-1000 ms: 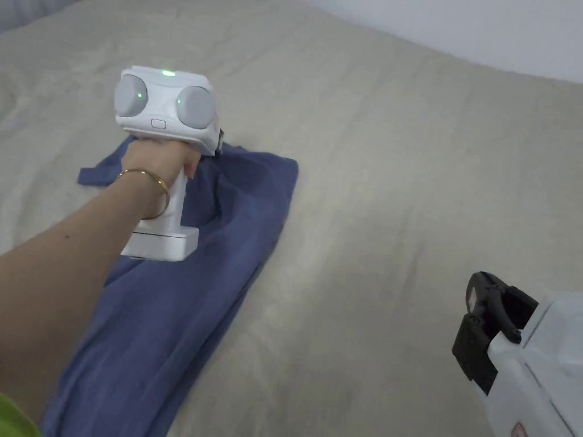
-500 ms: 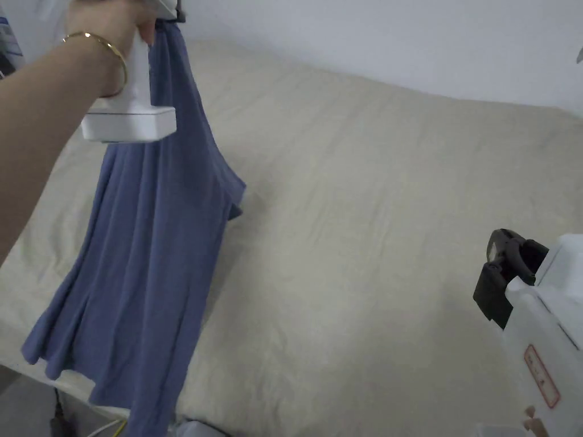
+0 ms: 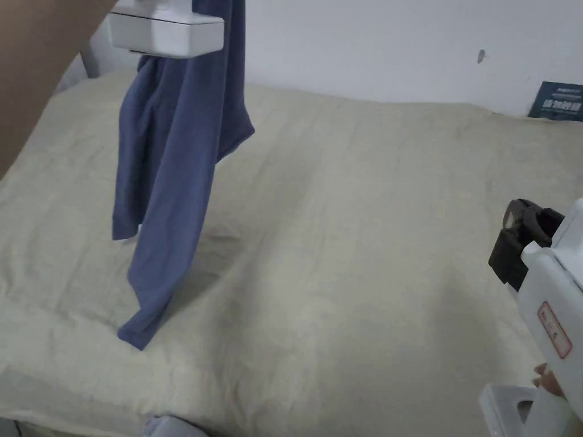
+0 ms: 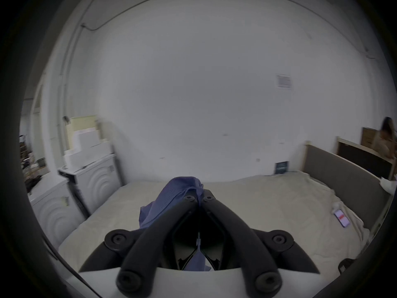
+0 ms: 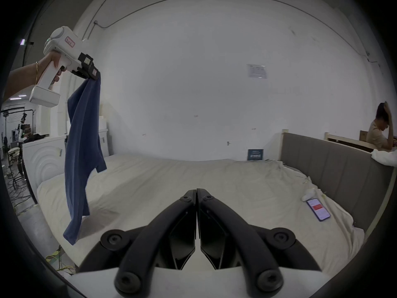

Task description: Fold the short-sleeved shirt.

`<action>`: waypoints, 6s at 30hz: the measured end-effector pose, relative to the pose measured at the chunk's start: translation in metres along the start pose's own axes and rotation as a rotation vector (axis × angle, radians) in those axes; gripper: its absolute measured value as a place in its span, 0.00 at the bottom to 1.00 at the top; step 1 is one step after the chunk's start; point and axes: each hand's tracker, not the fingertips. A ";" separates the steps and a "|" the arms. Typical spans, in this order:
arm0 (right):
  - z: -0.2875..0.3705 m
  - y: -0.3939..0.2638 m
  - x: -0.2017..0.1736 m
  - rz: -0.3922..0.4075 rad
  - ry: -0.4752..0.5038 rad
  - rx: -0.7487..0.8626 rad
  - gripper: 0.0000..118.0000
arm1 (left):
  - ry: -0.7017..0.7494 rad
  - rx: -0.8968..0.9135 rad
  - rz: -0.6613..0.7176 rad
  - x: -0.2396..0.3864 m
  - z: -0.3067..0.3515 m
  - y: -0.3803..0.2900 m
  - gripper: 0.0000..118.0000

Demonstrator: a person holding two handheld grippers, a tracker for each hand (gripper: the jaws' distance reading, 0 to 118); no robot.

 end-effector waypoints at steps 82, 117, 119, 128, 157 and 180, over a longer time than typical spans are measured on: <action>0.024 -0.047 0.026 -0.005 -0.120 -0.049 0.00 | 0.036 0.011 0.086 0.081 0.104 -0.342 0.00; -0.275 -0.086 0.163 -0.101 -0.232 -1.012 0.85 | -0.002 -0.015 0.103 0.078 0.045 -0.332 0.00; -0.285 -0.101 0.166 -0.109 -0.246 -1.047 0.78 | 0.007 -0.029 0.098 0.079 0.037 -0.335 0.00; -0.295 -0.119 0.175 -0.081 -0.264 -1.094 0.05 | 0.017 -0.097 0.095 0.083 0.016 -0.349 0.00; -0.278 -0.074 0.188 -0.130 -0.143 -0.932 0.05 | -0.018 -0.918 -0.046 0.045 -0.278 -0.346 1.00; -0.237 -0.016 0.191 -0.190 -0.168 -0.772 0.05 | -0.083 -0.691 0.147 0.010 -0.199 -0.264 0.00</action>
